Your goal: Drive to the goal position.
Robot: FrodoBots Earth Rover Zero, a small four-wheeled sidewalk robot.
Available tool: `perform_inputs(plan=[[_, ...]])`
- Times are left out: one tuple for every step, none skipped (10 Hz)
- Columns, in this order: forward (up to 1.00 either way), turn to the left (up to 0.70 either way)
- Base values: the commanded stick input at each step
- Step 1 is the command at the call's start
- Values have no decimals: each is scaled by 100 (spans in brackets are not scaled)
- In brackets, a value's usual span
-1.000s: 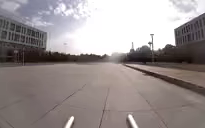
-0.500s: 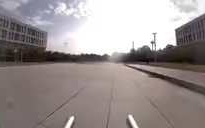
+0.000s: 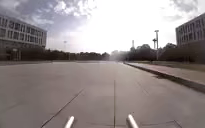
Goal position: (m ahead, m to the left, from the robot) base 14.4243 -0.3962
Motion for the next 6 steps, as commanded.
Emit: perform_inputs(plan=[[100, 0], [100, 0], [100, -19], [100, -33], [100, -22], [100, -3]])
